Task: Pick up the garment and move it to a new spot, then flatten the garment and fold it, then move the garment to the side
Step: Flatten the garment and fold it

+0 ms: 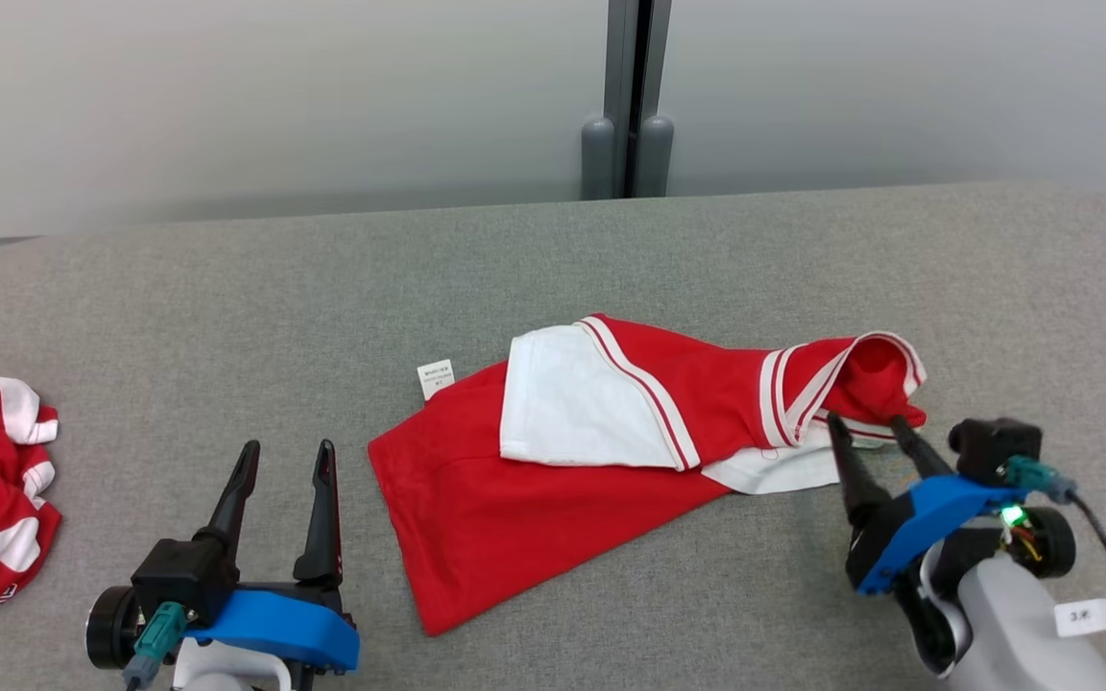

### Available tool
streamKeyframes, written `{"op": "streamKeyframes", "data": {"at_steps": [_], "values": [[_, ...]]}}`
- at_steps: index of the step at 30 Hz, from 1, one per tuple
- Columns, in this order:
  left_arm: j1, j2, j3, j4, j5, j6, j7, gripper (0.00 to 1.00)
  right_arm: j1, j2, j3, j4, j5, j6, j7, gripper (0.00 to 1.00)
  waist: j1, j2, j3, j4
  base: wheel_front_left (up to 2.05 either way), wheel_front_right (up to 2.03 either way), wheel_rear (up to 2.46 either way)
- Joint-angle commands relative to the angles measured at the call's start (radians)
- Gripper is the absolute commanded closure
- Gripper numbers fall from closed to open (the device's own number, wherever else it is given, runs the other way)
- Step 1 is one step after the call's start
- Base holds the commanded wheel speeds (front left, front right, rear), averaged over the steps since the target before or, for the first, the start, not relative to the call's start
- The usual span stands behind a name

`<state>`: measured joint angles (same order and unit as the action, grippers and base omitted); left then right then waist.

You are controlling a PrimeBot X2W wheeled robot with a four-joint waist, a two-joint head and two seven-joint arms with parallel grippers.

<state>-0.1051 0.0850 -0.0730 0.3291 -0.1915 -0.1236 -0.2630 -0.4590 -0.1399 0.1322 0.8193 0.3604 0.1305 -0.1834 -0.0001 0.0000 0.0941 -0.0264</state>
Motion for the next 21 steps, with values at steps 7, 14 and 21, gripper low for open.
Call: {"op": "streamKeyframes", "data": {"at_steps": [7,14,21], "values": [[0.023,-0.005,0.006,-0.006,0.000,-0.001,-0.003,0.00,0.141,0.029,0.078,-0.197,-0.086,0.000,0.093,0.00,0.0001,0.0000,-0.021,0.011,0.00,0.00,0.00],[0.020,-0.007,-0.001,-0.008,0.005,-0.003,-0.003,0.00,0.128,-0.002,0.179,-0.342,-0.244,0.000,0.240,0.00,0.0001,0.0000,-0.013,0.041,0.00,0.00,0.00],[-0.001,-0.003,-0.012,-0.005,0.005,-0.005,-0.003,0.00,0.054,-0.041,0.252,-0.264,-0.350,0.000,0.304,0.00,0.0001,0.0000,0.006,0.076,0.00,0.00,0.00]]}}
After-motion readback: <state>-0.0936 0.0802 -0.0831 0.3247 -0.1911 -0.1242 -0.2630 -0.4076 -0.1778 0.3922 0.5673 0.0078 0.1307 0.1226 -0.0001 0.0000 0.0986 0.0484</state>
